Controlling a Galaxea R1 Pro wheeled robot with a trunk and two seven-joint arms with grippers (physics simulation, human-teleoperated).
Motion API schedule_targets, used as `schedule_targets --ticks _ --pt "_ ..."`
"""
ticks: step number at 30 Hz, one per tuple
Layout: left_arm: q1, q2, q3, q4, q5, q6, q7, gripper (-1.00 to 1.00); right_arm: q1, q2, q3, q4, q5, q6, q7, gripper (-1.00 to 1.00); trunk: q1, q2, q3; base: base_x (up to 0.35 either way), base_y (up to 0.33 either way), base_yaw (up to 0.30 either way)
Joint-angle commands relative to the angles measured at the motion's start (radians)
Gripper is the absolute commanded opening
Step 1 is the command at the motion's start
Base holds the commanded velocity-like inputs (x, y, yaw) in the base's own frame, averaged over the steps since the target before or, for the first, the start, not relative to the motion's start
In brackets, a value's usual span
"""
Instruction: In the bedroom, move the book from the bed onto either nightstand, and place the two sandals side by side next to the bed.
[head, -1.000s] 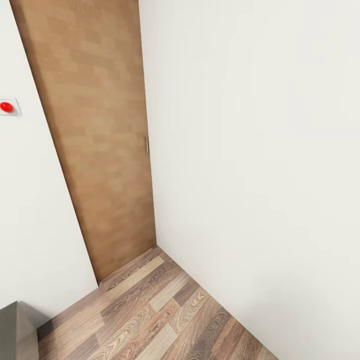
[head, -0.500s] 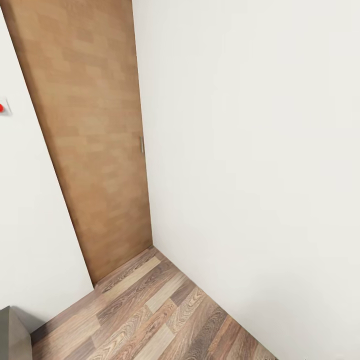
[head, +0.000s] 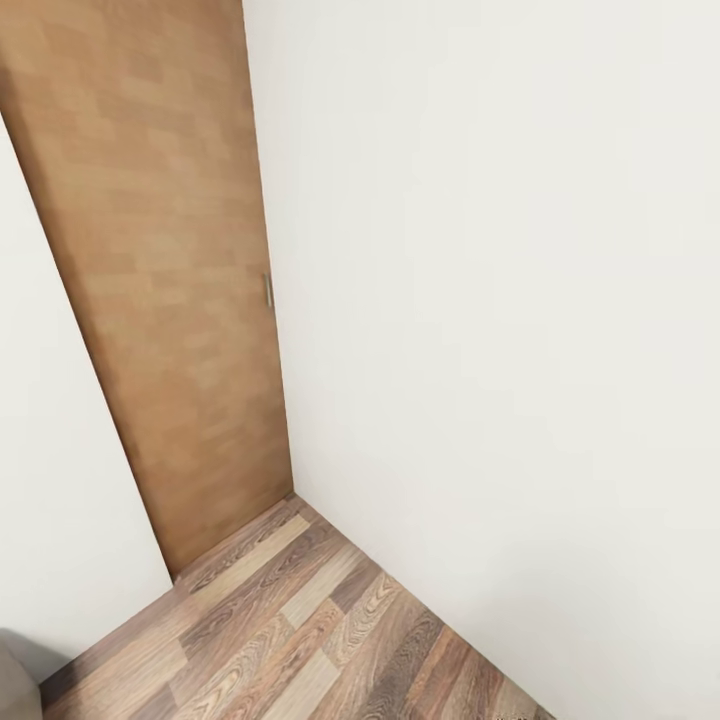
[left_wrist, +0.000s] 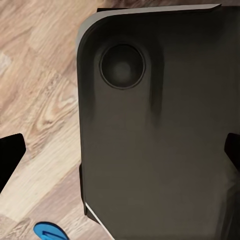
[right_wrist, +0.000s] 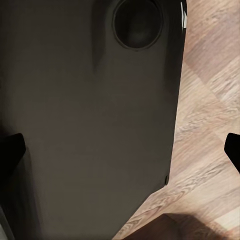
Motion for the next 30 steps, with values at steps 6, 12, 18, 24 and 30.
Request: schedule_targets --ticks 6,12,18,24,30 --pt "0.000 0.000 0.001 0.000 0.000 -0.003 -0.001 1.00 0.000 0.000 0.000 0.000 0.000 0.000 -0.001 1.00 0.000 0.000 -0.001 0.000 0.000 -0.108" --pt "0.000 0.000 0.001 0.000 0.000 -0.004 -0.001 1.00 0.000 0.000 0.000 0.000 0.000 0.000 -0.001 1.00 0.000 0.000 -0.001 0.000 0.000 -0.101" --pt "0.000 0.000 0.001 0.000 0.001 -0.004 -0.001 1.00 0.000 0.001 0.000 0.000 0.001 0.000 -0.001 1.00 0.000 0.000 -0.001 0.000 0.000 -0.098" --pt "0.000 0.000 0.002 0.000 0.002 -0.008 0.000 1.00 0.000 0.001 0.000 0.000 0.001 0.000 -0.001 1.00 0.000 0.000 -0.001 0.000 0.000 -0.096" --pt "0.000 0.001 0.003 0.000 0.002 -0.014 0.002 1.00 0.000 0.002 0.000 0.000 0.001 0.000 -0.001 1.00 0.000 0.000 -0.001 0.000 0.000 -0.095"
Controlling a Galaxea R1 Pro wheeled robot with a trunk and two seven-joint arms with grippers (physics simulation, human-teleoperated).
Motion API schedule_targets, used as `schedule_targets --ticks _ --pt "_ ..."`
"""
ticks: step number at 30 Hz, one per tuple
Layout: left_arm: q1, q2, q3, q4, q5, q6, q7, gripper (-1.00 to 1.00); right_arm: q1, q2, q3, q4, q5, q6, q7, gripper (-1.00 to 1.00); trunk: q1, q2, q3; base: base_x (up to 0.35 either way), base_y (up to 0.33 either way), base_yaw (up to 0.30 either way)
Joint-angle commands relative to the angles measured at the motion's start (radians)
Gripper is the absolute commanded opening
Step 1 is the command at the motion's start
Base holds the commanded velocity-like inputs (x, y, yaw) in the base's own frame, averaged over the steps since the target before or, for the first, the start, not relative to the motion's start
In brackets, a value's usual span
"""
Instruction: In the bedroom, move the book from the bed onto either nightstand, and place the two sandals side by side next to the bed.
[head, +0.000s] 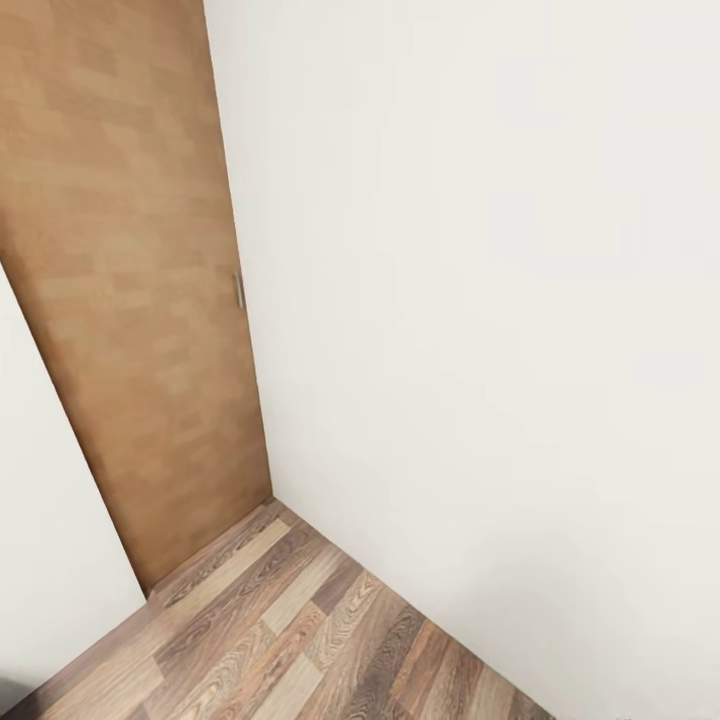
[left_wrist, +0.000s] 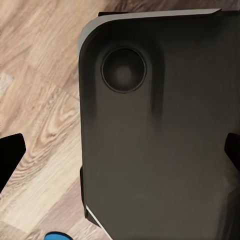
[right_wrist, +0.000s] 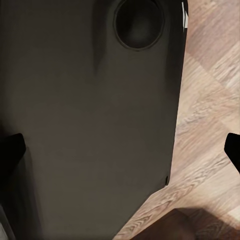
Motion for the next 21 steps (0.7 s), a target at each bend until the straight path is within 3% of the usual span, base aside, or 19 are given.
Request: schedule_targets --ticks 1,21 --pt "0.000 0.000 0.001 0.000 0.000 -0.004 -0.001 1.00 0.000 0.000 0.000 0.000 0.000 0.000 -0.001 1.00 0.000 0.000 0.000 0.000 0.000 -0.094" --pt "0.000 -0.001 0.002 0.000 0.001 -0.007 0.001 1.00 0.000 -0.001 0.000 0.000 0.000 0.000 -0.001 1.00 0.000 0.000 0.000 0.000 0.000 -0.094"
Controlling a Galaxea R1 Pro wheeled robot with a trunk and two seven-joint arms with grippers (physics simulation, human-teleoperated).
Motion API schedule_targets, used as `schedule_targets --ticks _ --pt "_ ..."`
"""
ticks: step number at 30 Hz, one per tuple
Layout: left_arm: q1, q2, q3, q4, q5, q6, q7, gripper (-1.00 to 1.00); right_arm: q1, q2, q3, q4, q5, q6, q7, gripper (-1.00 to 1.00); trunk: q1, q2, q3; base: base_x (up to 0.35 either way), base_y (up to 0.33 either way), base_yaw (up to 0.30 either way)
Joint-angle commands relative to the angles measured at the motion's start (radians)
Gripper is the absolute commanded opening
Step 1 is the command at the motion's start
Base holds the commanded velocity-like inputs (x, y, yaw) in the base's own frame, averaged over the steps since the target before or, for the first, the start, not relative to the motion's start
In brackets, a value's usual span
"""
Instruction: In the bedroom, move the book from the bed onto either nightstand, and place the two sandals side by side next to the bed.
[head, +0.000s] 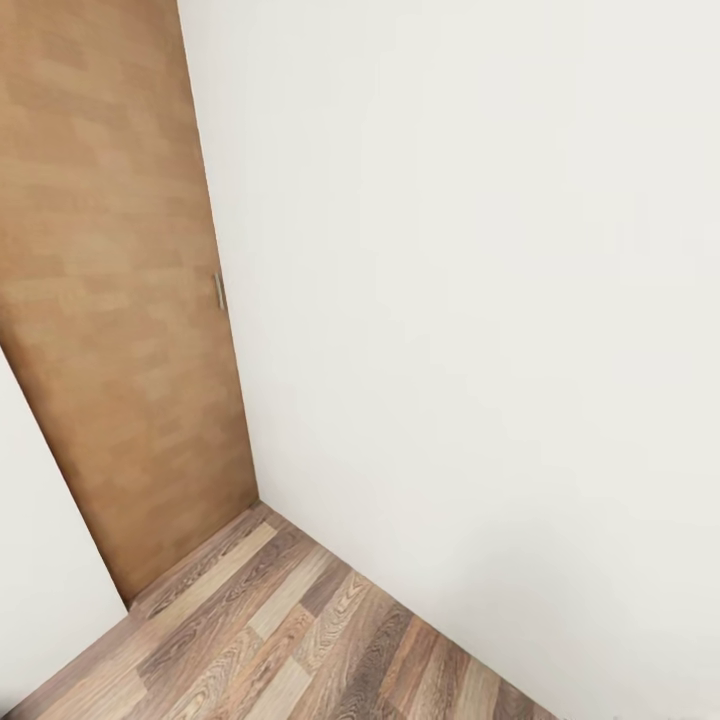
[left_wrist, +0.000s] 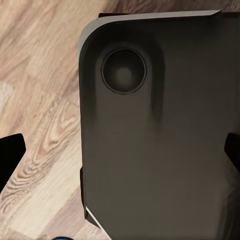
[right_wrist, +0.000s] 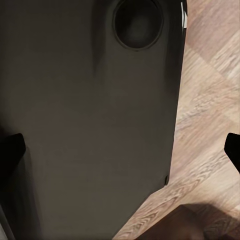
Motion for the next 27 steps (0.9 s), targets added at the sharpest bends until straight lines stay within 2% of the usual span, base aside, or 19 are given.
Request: schedule_targets --ticks 1,27 --pt "0.000 0.000 0.001 0.000 0.000 -0.003 -0.001 1.00 0.000 0.000 0.000 0.000 0.000 0.000 -0.001 1.00 0.000 0.000 -0.001 0.000 0.000 -0.094" --pt "0.000 -0.001 0.002 0.000 0.001 -0.004 -0.001 1.00 0.000 0.001 0.002 0.000 0.000 0.000 -0.002 1.00 0.000 0.000 -0.001 0.000 0.000 -0.088"
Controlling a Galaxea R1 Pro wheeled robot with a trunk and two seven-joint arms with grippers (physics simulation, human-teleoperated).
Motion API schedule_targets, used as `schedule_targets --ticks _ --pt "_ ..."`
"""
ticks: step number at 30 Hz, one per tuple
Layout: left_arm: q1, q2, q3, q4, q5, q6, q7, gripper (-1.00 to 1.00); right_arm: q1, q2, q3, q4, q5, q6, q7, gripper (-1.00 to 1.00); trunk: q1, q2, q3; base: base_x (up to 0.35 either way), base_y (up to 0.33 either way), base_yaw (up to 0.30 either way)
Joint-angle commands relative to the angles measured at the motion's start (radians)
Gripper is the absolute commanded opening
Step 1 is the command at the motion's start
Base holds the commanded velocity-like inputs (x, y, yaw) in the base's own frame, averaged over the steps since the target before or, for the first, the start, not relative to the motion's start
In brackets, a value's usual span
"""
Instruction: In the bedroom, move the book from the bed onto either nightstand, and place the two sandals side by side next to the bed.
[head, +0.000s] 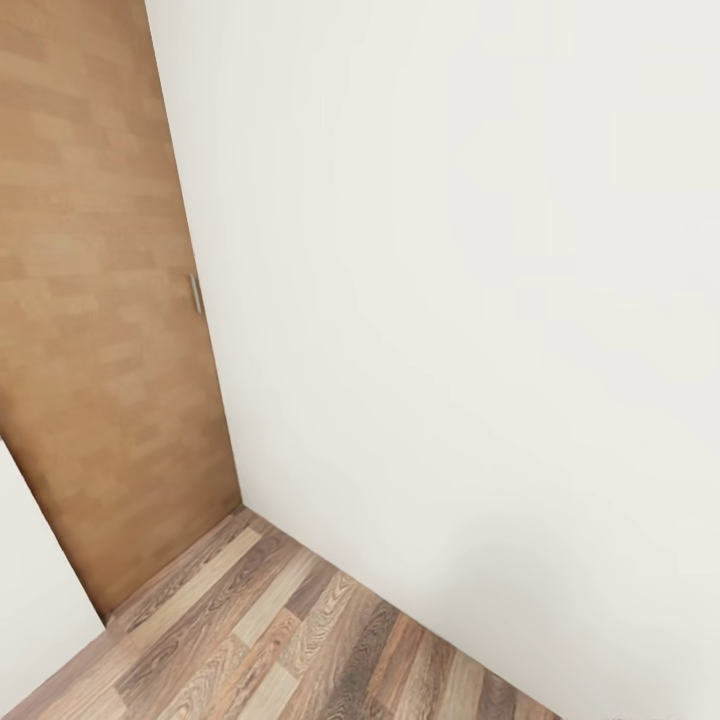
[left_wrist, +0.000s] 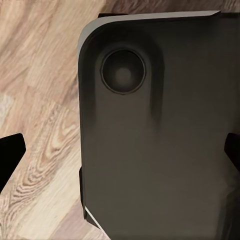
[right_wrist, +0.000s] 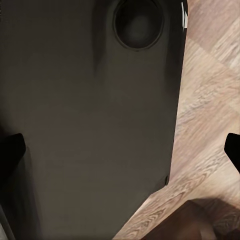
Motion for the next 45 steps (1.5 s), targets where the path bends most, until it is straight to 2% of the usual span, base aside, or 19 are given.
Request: schedule_targets --ticks 1,13,24,45 --pt "0.000 0.000 0.001 0.000 0.001 -0.003 -0.001 1.00 0.000 0.000 0.001 0.000 0.000 0.000 -0.001 1.00 0.000 0.000 -0.001 0.000 0.000 -0.080" --pt "0.000 0.000 0.001 0.000 0.004 -0.006 -0.001 1.00 0.000 0.000 0.001 0.000 0.000 0.000 -0.001 1.00 0.000 0.000 -0.001 0.000 0.000 -0.074" --pt "0.000 0.000 0.000 -0.001 0.055 -0.009 -0.001 1.00 0.000 0.000 0.001 0.000 0.000 0.000 -0.001 1.00 0.000 0.000 -0.001 0.000 0.000 -0.065" --pt "0.000 -0.002 -0.001 -0.001 0.067 -0.010 -0.001 1.00 0.000 0.000 0.001 0.000 0.000 0.000 -0.001 1.00 0.000 0.000 -0.001 0.000 0.000 -0.063"
